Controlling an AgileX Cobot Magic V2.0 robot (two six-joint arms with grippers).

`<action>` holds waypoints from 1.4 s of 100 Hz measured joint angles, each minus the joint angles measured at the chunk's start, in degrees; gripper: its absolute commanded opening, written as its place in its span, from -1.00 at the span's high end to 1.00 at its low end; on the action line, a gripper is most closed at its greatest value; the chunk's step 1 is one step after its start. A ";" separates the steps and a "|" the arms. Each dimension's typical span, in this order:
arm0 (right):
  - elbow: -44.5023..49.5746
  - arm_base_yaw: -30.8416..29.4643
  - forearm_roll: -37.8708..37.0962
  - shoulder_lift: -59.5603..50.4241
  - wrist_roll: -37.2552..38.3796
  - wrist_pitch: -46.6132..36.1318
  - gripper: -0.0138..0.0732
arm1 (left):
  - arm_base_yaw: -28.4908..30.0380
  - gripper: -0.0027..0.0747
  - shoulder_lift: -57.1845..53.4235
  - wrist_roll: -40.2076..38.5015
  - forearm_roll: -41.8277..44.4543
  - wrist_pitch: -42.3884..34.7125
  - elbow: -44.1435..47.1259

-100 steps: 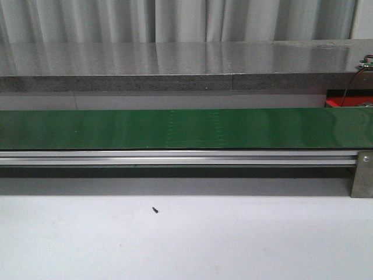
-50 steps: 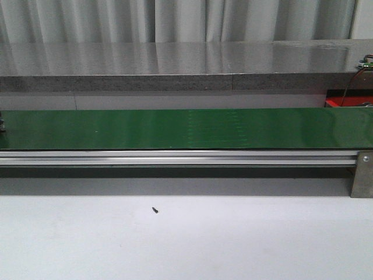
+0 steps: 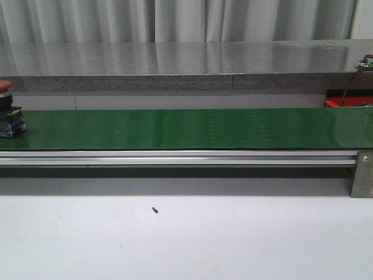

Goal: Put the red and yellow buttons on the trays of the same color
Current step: 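Carry the red button with the left gripper onto the belt and release, then lower the left gripper onto a yellow button and grasp it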

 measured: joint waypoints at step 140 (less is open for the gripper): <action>0.00 0.00 0.00 0.00 0.00 0.00 0.84 | -1.05 -0.30 16.79 0.00 0.19 -0.67 -9.08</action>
